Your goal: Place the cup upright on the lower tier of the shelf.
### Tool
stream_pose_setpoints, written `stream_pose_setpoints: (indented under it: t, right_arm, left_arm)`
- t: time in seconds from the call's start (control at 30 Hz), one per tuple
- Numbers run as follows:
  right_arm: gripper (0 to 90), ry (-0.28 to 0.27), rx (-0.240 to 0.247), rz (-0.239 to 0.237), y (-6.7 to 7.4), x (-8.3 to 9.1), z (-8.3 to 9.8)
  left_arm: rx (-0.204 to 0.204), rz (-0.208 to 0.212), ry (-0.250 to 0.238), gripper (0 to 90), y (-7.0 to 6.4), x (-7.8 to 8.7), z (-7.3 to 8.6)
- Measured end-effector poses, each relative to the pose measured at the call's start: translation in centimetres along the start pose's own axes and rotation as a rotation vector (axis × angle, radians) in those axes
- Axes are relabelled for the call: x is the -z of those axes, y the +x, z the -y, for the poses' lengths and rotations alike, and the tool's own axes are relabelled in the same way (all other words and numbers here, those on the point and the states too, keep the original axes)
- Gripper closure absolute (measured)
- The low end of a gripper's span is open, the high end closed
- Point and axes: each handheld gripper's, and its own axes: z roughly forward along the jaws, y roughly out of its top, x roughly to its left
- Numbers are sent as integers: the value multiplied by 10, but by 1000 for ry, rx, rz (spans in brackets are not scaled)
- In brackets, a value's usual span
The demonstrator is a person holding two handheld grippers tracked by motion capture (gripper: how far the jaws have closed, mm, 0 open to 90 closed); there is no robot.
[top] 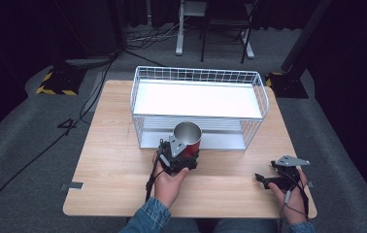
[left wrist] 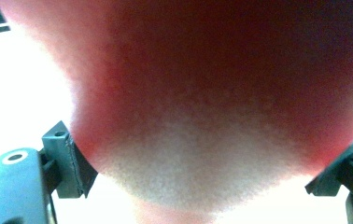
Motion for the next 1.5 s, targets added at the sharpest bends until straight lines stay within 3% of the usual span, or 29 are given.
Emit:
stream_pose_setpoints:
  t: [0.27,0.47,0.93,1.17,1.43,1.47,1.5]
  right_arm:
    - [90,0,1,0,0,0,0]
    - [91,0,1,-1,0,0,0]
    - [90,0,-3,-7,0,0,0]
    - [92,-1,0,-7,0,0,0]
    - [95,-2,1,-9,0,0,0]
    - [95,-2,1,-9,0,0,0]
    - [96,-2,1,-10,0,0,0]
  left_arm:
    - [1,0,-8,161,6,-13,-6]
    - [12,-5,-50,161,10,-25,-8]
    - [-16,-31,-83,161,11,-55,-13]
    - [44,-40,-109,161,17,-76,-10]
    - [52,-77,-128,160,21,-90,-17]
    - [52,-77,-128,160,21,-90,-17]
    - [54,-16,-121,160,23,-96,-16]
